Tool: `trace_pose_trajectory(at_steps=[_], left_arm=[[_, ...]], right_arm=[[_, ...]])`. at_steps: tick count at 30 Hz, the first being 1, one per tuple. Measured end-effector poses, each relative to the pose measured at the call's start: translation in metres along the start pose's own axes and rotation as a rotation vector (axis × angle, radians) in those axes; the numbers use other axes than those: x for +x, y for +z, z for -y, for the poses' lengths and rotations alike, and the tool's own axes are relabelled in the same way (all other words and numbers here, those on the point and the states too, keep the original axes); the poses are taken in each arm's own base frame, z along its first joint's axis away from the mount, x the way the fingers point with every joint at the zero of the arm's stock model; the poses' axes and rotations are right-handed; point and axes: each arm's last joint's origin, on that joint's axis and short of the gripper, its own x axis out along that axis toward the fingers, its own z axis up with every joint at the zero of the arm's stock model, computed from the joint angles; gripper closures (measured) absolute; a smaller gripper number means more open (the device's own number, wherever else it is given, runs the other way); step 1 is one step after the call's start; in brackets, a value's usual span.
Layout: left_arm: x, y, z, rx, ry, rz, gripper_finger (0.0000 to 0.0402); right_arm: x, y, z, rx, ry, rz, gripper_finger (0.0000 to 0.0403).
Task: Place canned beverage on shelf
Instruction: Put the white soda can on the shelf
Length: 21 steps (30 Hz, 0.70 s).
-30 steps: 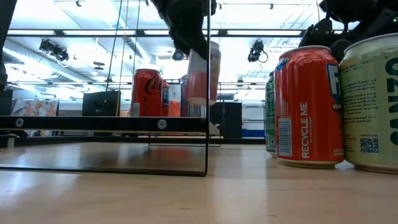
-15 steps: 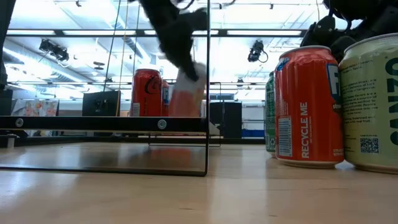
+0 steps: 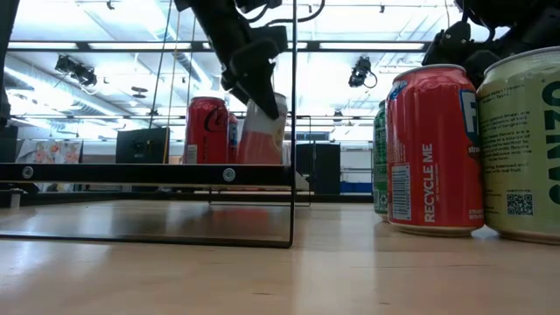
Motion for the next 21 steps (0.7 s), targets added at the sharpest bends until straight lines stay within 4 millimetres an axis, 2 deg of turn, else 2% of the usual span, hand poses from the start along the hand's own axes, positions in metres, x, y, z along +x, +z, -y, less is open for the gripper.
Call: trace_pose_trajectory(at_steps=[21], left_arm=[[-0.0011,0.0013,0.0008,-0.052,-0.039,0.011,0.0062]], right_arm=[[0.0000,0.0001,-0.0002,0.000,0.004,0.000,0.0089]])
